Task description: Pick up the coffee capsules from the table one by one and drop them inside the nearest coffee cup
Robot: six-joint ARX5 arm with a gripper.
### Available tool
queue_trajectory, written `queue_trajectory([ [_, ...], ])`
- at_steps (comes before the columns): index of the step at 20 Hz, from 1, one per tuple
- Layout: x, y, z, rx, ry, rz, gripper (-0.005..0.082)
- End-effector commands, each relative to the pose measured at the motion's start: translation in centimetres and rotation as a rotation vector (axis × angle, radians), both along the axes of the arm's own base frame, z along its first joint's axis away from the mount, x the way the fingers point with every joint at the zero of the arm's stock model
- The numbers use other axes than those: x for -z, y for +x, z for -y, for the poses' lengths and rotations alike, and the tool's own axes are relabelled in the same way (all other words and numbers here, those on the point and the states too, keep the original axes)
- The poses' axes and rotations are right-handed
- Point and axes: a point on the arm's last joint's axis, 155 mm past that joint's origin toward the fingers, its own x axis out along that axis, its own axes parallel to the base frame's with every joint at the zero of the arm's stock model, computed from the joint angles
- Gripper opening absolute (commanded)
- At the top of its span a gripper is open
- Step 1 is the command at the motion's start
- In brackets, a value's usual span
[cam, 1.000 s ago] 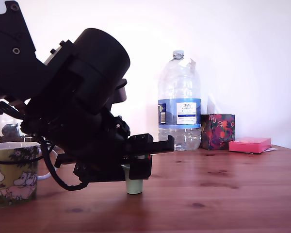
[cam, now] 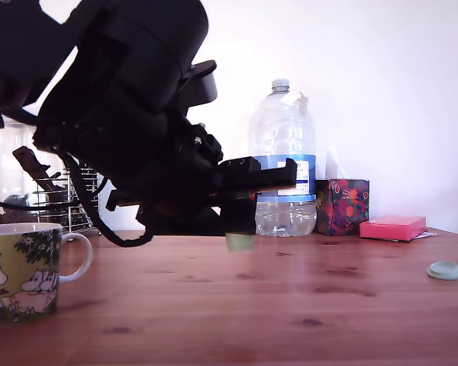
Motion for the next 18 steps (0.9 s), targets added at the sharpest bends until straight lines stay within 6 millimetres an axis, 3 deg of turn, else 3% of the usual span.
queue_trajectory([
  [1, -1.9, -0.5, -0.2, 0.011, -0.008, 0.016, 0.0231],
  [6, -4.5, -2.3, -3.2, 0.003, 0.055, -0.016, 0.0231],
  [13, -6.9, -3.1, -11.2, -0.184, 0.204, 0.025, 0.0231],
  [18, -6.4, -4.3, -14.4, -0.217, 0.162, 0.035, 0.0233],
])
